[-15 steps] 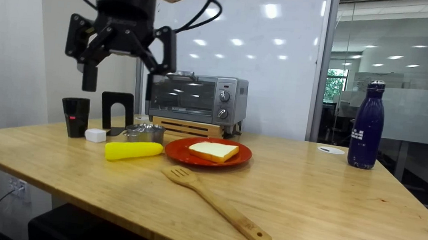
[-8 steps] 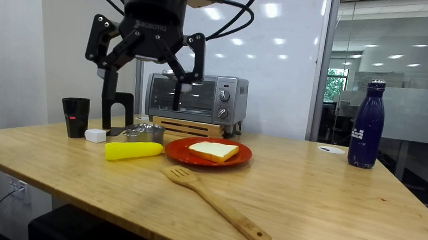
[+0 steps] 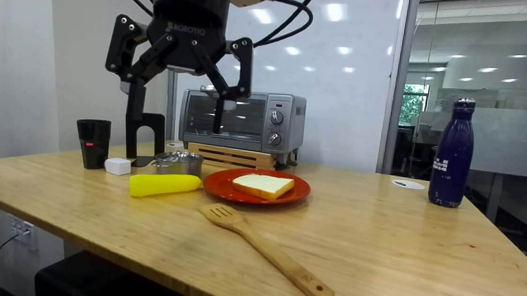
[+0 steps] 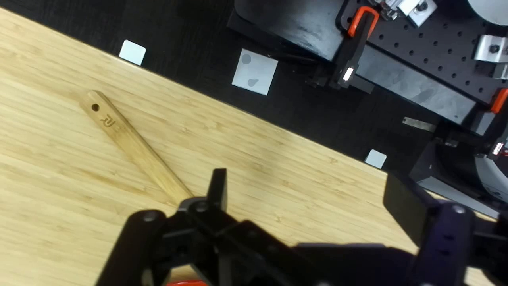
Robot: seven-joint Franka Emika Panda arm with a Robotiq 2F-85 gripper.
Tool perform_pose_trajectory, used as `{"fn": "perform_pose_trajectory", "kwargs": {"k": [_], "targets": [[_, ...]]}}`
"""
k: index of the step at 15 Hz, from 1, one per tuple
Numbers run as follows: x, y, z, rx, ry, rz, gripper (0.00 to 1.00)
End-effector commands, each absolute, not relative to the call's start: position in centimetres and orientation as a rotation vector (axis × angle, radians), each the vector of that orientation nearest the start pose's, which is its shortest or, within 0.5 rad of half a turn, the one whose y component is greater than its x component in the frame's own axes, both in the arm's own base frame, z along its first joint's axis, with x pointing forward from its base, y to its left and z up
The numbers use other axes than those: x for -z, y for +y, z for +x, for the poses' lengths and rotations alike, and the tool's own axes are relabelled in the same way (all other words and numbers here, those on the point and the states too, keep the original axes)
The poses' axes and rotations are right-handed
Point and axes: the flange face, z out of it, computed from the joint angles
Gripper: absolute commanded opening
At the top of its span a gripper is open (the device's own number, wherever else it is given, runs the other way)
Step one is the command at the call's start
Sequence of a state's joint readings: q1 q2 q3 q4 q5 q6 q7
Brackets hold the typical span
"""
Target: Use the spatula to pick up the slice of bread.
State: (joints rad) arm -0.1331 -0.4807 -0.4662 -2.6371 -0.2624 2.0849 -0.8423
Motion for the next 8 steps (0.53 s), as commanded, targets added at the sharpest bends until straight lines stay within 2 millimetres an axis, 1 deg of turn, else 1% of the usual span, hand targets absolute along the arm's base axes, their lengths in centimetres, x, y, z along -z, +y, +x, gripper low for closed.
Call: {"fn": "perform_pose_trajectory", "kwargs": {"k": [1, 3, 4, 5, 7, 8], "targets": [[-37.6, -21.6, 30.9, -0.131, -0.677, -3.008, 1.00], [-37.8, -22.0, 31.0, -0.128, -0.690, -3.017, 1.00], [-37.9, -22.5, 31.1, -0.125, -0.710, -3.026, 1.00], [-37.9, -23.2, 31.4, -0.120, -0.693, -3.047, 1.00], [-37.6, -24.4, 31.8, -0.098, -0.689, -3.055, 1.00], [-37.4, -24.9, 32.0, -0.079, -0.728, -3.061, 1.00]]}}
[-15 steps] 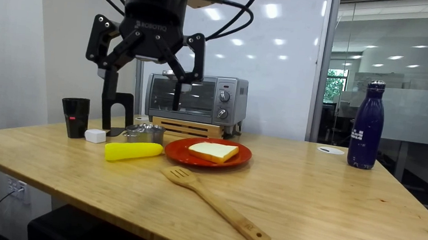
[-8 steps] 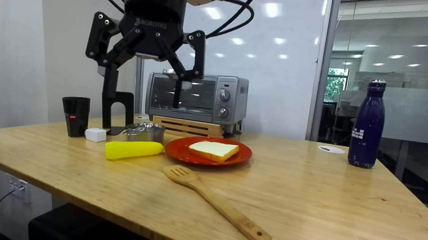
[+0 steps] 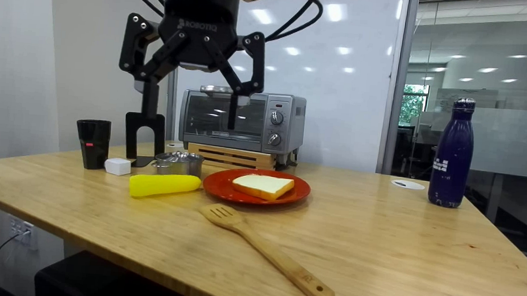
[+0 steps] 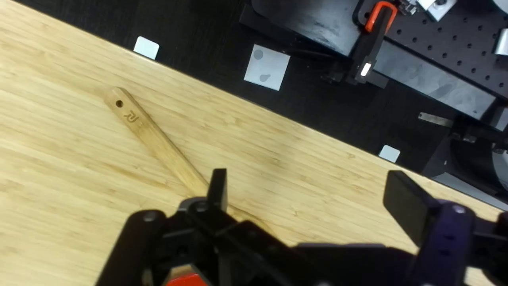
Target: Use the spatula to pick up the slice of bread.
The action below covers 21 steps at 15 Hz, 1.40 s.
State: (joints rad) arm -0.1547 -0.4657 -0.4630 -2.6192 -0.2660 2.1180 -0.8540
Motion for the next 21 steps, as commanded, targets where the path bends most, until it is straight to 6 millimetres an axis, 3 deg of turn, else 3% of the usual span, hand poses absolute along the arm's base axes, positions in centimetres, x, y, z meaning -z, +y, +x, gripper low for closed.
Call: {"fn": "perform_pose_trajectory", "kwargs": {"k": [1, 7, 12, 13, 14, 21], "targets": [[-37.1, -25.4, 32.3, -0.061, -0.828, -3.051, 1.00], [-34.0, -29.3, 34.2, -0.066, -1.232, -2.942, 1.00], [-32.0, -31.8, 36.9, -0.068, -1.429, -2.867, 1.00], [-31.8, -32.0, 37.4, -0.067, -1.434, -2.873, 1.00], [-32.6, -30.8, 36.1, -0.058, -1.384, -2.878, 1.00], [-31.9, -31.4, 37.2, -0.088, -1.406, -2.877, 1.00]]}}
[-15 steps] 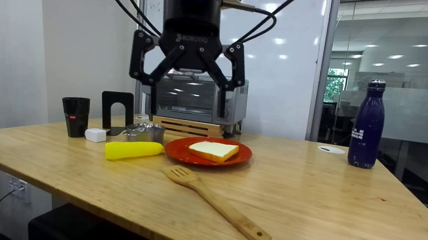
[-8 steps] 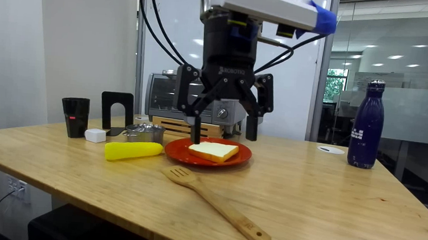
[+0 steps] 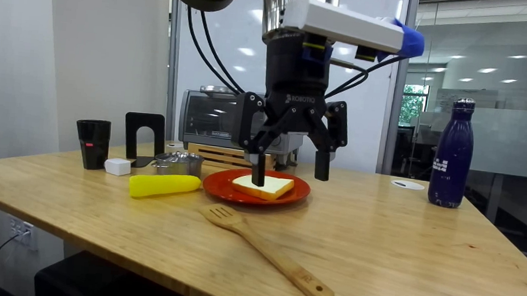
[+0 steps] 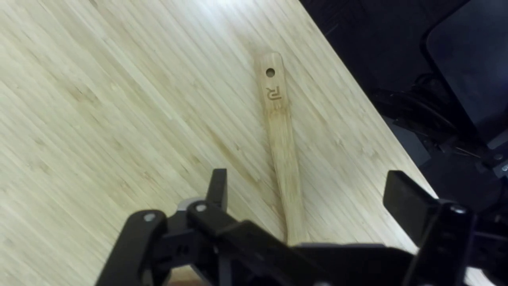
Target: Use the spatula to pick up the slice of bread.
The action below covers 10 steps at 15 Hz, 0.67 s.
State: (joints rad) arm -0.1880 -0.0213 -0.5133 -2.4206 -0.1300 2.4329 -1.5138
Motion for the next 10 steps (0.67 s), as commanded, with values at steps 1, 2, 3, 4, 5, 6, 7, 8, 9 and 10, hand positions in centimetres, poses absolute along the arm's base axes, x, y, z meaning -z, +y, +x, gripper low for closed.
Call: {"fn": "perform_pose_trajectory", "kwargs": {"k": [1, 2, 3, 4, 5, 6, 7, 8, 9, 10], "targets": [[-31.9, -31.4, 37.2, -0.088, -1.406, -2.877, 1.00], [-31.9, -31.4, 37.2, -0.088, -1.406, -2.877, 1.00], [-31.9, -31.4, 37.2, -0.088, -1.406, -2.877, 1.00], [-31.9, -31.4, 37.2, -0.088, -1.406, -2.877, 1.00], [-31.9, -31.4, 37.2, -0.088, -1.406, -2.877, 1.00], [-31.9, -31.4, 37.2, -0.088, -1.406, -2.877, 1.00], [-31.5, -31.3, 37.4, -0.087, -1.386, -2.875, 1.00], [-31.2, -31.3, 37.6, -0.088, -1.386, -2.874, 1.00], [-30.9, -31.2, 37.8, -0.078, -1.402, -2.878, 1.00], [-30.6, -31.0, 38.0, -0.068, -1.422, -2.870, 1.00]]}}
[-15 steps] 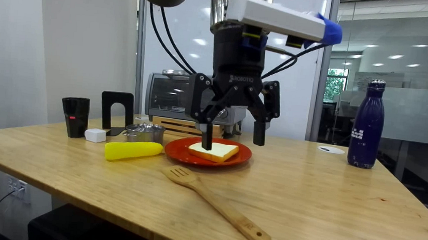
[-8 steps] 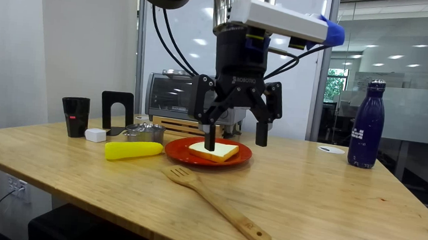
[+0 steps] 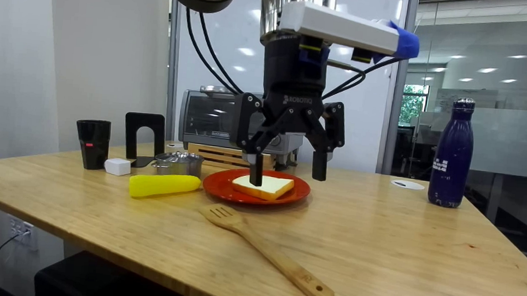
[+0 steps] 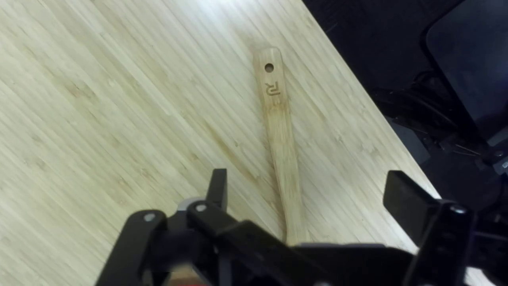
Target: Use the spatula to pick up the slice of bread.
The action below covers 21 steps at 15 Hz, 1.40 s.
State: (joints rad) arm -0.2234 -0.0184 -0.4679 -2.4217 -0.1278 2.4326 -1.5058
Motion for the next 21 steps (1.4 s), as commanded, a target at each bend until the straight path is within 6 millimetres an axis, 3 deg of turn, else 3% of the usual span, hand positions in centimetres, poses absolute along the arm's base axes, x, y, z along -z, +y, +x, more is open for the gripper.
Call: {"fn": "perform_pose_trajectory", "kwargs": {"k": [1, 7, 11, 21], "targets": [[-30.4, -30.8, 38.0, -0.067, -1.434, -2.863, 1.00], [-28.2, -30.4, 38.0, -0.052, -1.467, -2.843, 1.00], [-27.1, -30.7, 36.6, -0.015, -1.530, -2.815, 1.00], [-24.6, -34.5, 32.4, 0.148, -1.594, -2.711, 1.00]]}}
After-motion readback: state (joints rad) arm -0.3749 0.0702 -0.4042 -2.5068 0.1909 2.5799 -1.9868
